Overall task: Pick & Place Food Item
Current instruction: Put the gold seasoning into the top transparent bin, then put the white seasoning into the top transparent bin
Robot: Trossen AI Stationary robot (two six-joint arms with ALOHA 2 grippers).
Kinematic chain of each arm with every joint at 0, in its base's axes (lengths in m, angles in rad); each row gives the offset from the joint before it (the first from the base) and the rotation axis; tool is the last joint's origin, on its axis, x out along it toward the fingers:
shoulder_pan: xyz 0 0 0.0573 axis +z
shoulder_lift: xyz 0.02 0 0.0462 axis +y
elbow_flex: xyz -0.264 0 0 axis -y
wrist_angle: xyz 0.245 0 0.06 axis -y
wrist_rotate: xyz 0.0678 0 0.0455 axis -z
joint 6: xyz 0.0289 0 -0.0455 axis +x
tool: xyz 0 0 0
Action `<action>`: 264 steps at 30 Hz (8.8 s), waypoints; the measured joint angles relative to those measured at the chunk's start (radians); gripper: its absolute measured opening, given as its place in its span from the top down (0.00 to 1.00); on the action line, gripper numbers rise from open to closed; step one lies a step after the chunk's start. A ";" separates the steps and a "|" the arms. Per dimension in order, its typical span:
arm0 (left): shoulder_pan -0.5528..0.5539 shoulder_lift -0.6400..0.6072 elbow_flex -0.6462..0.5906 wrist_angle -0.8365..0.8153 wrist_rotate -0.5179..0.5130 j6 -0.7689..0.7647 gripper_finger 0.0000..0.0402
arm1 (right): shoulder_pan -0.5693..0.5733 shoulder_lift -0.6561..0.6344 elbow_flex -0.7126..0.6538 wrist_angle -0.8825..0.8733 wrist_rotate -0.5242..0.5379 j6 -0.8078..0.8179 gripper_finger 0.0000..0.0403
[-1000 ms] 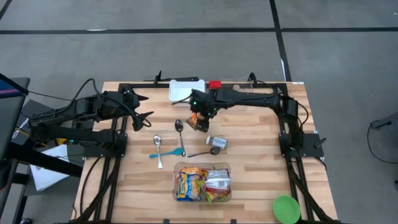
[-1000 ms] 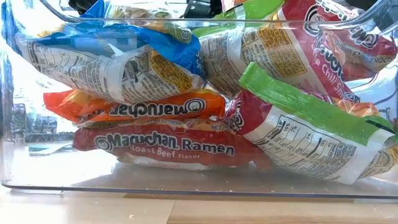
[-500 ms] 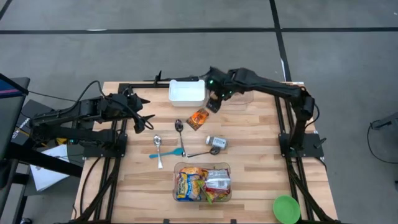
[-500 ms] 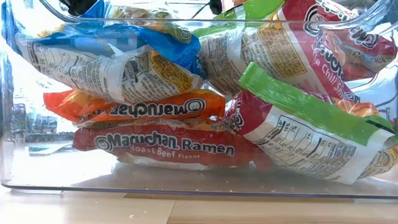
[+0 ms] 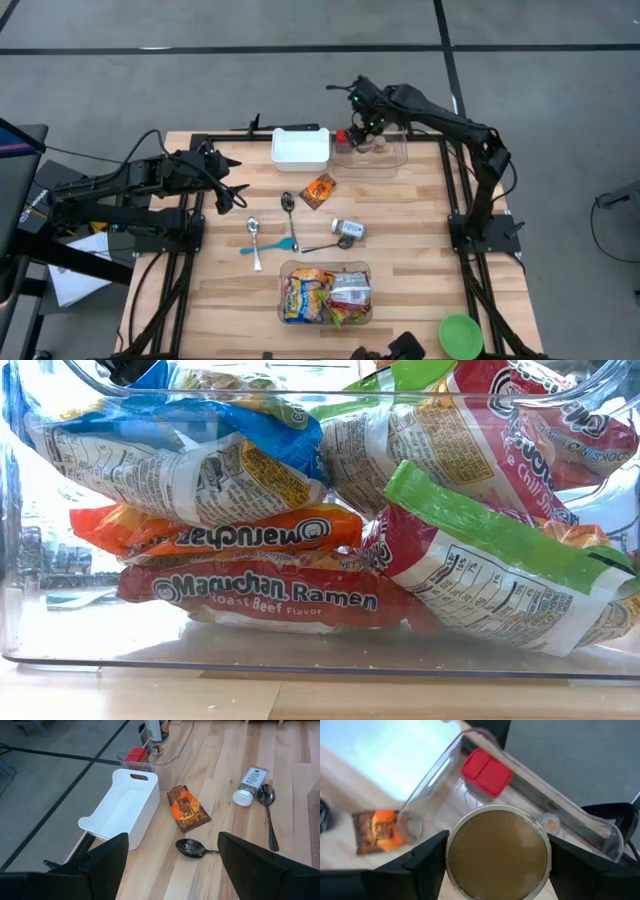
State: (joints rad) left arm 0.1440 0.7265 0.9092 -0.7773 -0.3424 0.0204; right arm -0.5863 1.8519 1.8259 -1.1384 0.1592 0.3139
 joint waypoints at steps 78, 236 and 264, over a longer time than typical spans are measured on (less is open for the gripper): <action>0.000 0.000 0.000 0.031 -0.001 -0.045 0.25 | -0.130 0.052 -0.294 0.359 -0.039 -0.078 0.30; 0.000 0.010 0.000 0.105 0.040 -0.085 0.25 | 0.519 0.084 -0.550 0.558 -0.227 -0.258 0.21; 0.000 0.029 0.000 0.124 0.041 -0.108 0.25 | 0.478 0.095 -0.475 0.447 -0.234 -0.324 0.21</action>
State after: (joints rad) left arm 0.1443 0.7553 0.9089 -0.6530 -0.3010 -0.0875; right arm -0.1078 1.9469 1.3512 -0.6910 -0.0746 -0.0105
